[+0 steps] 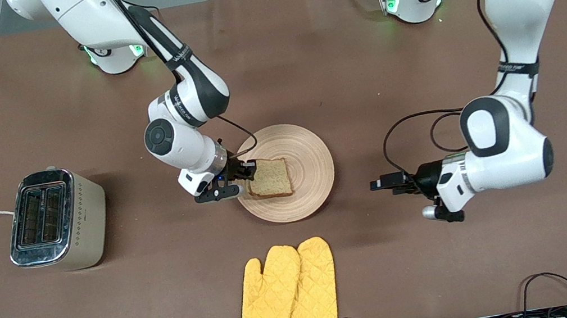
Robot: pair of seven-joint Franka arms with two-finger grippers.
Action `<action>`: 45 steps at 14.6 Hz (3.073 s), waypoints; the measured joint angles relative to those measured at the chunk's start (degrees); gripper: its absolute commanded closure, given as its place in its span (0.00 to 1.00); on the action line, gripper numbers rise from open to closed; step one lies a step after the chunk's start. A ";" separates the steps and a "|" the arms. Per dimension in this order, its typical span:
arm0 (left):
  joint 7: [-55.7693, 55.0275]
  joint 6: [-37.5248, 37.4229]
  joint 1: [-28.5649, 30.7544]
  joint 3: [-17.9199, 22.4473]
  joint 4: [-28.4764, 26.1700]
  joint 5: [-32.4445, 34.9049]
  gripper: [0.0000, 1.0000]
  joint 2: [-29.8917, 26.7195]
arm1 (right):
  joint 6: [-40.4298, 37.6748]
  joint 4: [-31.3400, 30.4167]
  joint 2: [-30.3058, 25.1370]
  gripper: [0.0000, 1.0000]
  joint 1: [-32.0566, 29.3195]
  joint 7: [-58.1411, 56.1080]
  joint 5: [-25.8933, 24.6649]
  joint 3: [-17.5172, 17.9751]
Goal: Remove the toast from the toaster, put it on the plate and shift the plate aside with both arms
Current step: 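Release the toast on the plate while the left gripper grasps the rim, then drag the plate by its rim with the left gripper away from the toaster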
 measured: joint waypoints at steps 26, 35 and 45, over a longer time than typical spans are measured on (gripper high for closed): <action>16.30 -0.01 -1.60 -3.14 -7.65 -12.14 0.72 9.36 | -62.82 29.27 -16.33 0.00 -2.24 -8.71 -20.93 -29.35; 16.31 0.00 -2.36 -3.18 -7.76 -14.54 0.96 11.05 | -57.71 18.09 -30.66 0.00 -2.09 -10.62 -29.09 -29.37; 14.71 -5.21 0.76 -2.61 -4.18 -12.17 1.00 6.73 | -56.72 17.00 -31.51 0.00 -12.07 -10.62 -29.22 -18.85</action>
